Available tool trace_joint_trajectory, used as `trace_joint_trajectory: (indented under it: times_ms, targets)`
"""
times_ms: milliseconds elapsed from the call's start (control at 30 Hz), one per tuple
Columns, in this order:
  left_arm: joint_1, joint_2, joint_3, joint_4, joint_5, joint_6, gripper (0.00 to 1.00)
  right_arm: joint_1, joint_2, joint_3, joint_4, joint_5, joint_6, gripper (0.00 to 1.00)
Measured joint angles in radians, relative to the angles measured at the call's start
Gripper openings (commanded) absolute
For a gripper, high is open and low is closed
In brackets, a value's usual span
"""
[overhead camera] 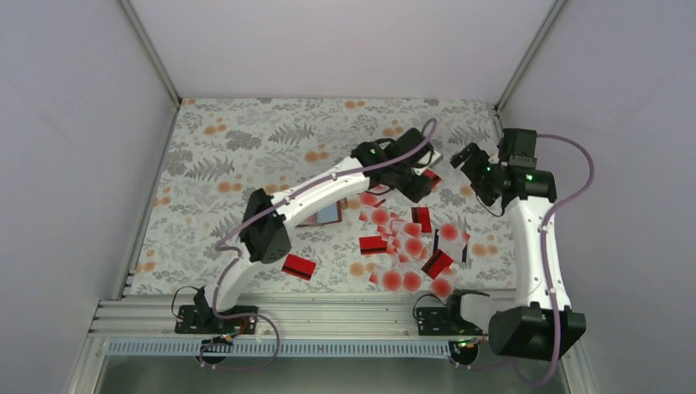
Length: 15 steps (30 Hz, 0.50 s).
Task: Put the credit cards into the card holder
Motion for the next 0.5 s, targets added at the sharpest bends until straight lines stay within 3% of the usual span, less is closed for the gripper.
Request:
trace_joint_trajectory:
  times_ms: [233,500]
  targets:
    - [0.091,-0.131,-0.149,0.033,0.066,-0.018,0.49,0.0,-0.068,-0.013,0.178,-0.246,-0.011,0.98]
    - [0.211,-0.284,-0.251,0.036,0.143,-0.025,0.49,0.0,-0.017,-0.035,0.334,-0.545,-0.073,0.92]
